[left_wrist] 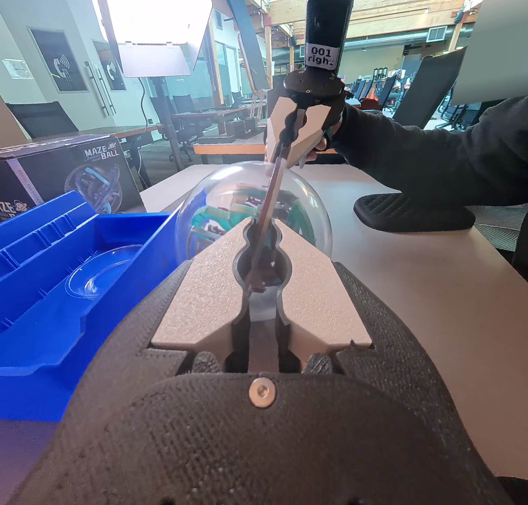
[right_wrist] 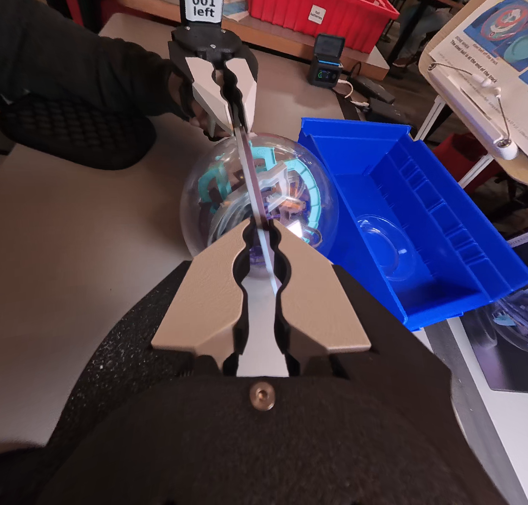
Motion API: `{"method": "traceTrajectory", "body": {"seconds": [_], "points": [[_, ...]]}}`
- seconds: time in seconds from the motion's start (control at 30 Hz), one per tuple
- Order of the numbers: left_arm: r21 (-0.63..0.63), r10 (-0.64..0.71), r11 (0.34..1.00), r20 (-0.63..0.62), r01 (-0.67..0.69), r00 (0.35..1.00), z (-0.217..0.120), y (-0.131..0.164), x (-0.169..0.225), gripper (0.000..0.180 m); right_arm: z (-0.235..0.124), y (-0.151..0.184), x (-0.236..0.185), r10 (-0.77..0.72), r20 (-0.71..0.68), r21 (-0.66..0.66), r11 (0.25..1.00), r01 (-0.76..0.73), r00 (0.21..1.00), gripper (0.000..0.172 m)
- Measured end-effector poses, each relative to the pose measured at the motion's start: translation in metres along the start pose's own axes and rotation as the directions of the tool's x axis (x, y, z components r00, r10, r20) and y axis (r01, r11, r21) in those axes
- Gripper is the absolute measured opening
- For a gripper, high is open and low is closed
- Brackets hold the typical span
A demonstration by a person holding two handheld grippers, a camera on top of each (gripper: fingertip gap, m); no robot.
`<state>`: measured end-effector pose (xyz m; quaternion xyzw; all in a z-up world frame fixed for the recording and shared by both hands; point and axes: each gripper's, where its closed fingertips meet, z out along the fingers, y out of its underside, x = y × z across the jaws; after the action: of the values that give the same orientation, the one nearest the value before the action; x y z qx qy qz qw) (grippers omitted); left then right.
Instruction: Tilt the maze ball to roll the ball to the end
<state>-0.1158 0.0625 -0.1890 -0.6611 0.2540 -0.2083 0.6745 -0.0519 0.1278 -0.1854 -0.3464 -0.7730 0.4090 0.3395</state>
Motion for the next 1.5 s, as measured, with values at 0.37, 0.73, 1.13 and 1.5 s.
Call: {"method": "traceTrajectory", "body": {"seconds": [0.37, 0.73, 1.13, 1.5], "points": [[-0.022, 0.009, 1.000, -0.018, -0.009, 1.000, -0.006, 0.018, -0.001, 0.034, -0.013, 0.014, 0.006, 0.118, 0.078, 0.109, 0.986, -0.126, 0.990, 0.007], [-0.175, 0.038, 0.984, 0.004, -0.037, 0.999, 0.013, 0.062, -0.017, 0.016, -0.029, 0.029, 0.019, 0.224, 0.099, 0.198, 0.950, -0.240, 0.970, 0.008], [-0.169, -0.079, 0.983, -0.039, 0.071, 0.996, 0.013, 0.058, -0.013, 0.006, -0.034, 0.011, 0.010, 0.246, 0.094, 0.183, 0.948, -0.260, 0.965, 0.006], [-0.259, -0.248, 0.944, -0.136, 0.207, 0.959, 0.009, 0.066, 0.002, 0.006, -0.033, -0.001, -0.011, 0.266, 0.047, 0.095, 0.958, -0.269, 0.963, 0.005]]}}
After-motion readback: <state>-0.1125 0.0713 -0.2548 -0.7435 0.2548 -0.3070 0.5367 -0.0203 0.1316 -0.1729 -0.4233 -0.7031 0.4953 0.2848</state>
